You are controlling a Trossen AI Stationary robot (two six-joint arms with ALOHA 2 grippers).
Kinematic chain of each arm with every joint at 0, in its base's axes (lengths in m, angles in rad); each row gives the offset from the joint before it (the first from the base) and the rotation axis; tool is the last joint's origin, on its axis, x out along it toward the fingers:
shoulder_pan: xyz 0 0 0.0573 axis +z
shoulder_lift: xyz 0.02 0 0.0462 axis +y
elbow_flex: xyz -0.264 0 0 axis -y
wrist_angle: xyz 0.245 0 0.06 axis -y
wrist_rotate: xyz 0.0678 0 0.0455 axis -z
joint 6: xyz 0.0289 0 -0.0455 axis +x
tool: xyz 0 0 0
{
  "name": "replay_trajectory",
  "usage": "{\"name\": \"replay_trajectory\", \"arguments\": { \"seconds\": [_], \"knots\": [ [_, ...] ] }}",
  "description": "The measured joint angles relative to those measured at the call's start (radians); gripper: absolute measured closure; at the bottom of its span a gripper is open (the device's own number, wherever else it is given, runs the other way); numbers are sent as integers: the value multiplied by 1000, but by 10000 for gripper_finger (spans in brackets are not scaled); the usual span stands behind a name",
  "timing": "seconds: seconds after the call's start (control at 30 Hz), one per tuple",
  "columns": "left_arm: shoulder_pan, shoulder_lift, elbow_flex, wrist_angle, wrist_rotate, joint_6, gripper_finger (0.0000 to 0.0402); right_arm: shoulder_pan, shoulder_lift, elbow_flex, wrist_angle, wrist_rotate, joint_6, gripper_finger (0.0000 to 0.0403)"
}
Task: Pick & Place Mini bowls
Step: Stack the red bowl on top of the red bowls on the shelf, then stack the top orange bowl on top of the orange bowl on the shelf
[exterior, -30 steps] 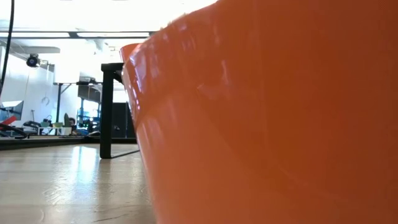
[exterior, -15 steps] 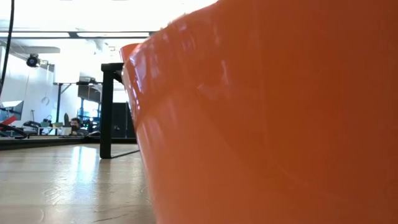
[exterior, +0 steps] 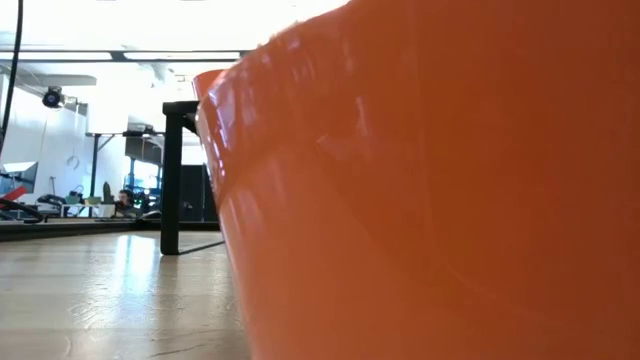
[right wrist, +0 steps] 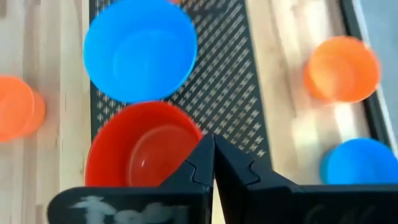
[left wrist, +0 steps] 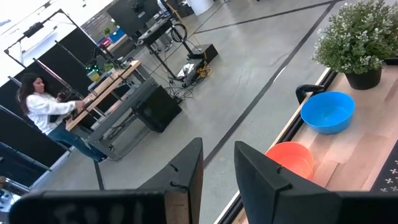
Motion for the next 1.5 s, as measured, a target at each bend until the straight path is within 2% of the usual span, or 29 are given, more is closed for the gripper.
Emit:
{"name": "replay_trajectory", "arguments": {
  "seconds": [0.3, 0.53, 0.77, 0.97, 1.1, 1.27, 1.37, 1.5],
  "knots": [
    [0, 0, 0, 0, 0, 3, 309, 6, 4, -112, 3, 6, 10, 394],
    [0, 0, 0, 0, 0, 4, 309, 6, 6, -189, 15, 56, 19, 394],
    [0, 0, 0, 0, 7, 2, 309, 6, -25, -97, 18, 56, 24, 394],
    [7, 0, 1, 0, 77, -6, 309, 6, -70, -14, 25, 97, 63, 394],
    [61, 0, 22, 2, 171, -75, 309, 6, -107, 8, 46, 162, 110, 394],
    [172, 0, 31, 1, 332, -124, 309, 6, -142, 7, 98, 191, 157, 394],
    [243, 0, 31, 1, 410, -156, 309, 6, -153, 7, 150, 246, 190, 394],
    [337, 4, 32, 3, 539, -247, 309, -1, -155, 7, 183, 270, 213, 394]
  ]
}}
